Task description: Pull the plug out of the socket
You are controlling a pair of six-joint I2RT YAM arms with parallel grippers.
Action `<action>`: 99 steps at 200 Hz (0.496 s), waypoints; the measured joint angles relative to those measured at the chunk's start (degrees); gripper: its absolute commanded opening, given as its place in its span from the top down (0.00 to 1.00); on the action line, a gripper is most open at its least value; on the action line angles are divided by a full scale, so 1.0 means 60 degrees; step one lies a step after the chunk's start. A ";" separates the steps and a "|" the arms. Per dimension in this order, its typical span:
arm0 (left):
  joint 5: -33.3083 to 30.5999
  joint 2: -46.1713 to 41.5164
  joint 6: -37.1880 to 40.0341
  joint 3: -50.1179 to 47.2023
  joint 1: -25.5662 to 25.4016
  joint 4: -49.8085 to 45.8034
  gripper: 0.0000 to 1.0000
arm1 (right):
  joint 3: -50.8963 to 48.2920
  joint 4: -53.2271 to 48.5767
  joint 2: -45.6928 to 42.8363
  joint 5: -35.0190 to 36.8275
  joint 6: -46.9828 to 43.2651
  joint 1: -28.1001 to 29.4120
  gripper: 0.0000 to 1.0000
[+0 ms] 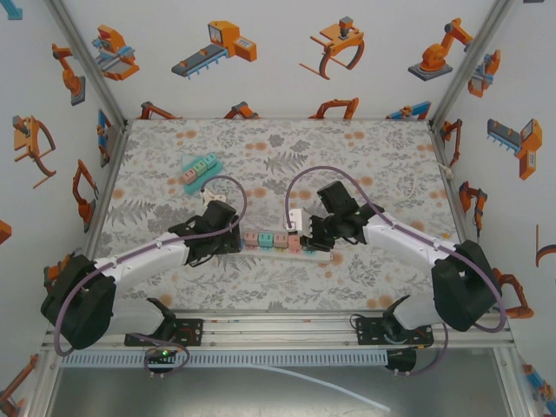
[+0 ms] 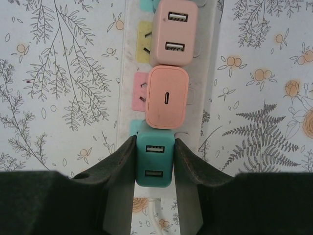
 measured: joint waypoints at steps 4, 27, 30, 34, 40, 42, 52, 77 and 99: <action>-0.0062 0.0025 0.0000 0.0029 -0.0044 -0.0018 0.37 | 0.0000 0.0000 -0.0007 -0.0004 0.0011 0.0000 0.97; -0.0310 0.0117 -0.0004 0.0113 -0.0171 -0.0036 0.38 | 0.0000 0.0040 -0.0106 -0.0025 0.0149 -0.0062 0.99; -0.0335 0.0127 -0.0007 0.0120 -0.0178 -0.0033 0.38 | 0.0000 0.0047 -0.0117 -0.0036 0.0171 -0.0076 0.99; -0.0353 0.0138 -0.0007 0.0124 -0.0189 -0.0033 0.38 | 0.0000 0.0055 -0.0142 -0.0055 0.0211 -0.0109 0.99; -0.0379 0.0164 -0.0011 0.0131 -0.0200 -0.0029 0.38 | 0.0000 0.0066 -0.0182 -0.0106 0.0255 -0.0164 1.00; -0.0379 0.0168 -0.0011 0.0131 -0.0204 -0.0029 0.38 | 0.0000 0.0073 -0.0200 -0.0124 0.0284 -0.0178 0.99; -0.0412 0.0186 -0.0011 0.0149 -0.0226 -0.0033 0.39 | 0.0000 0.0120 -0.0291 -0.0237 0.0368 -0.0273 1.00; -0.0426 0.0182 -0.0007 0.0149 -0.0240 -0.0029 0.40 | 0.0000 0.0233 -0.0441 -0.0302 0.0423 -0.0331 1.00; -0.0401 0.0146 -0.0007 0.0149 -0.0240 -0.0033 0.40 | 0.0000 0.0270 -0.0430 -0.0364 0.0459 -0.0331 1.00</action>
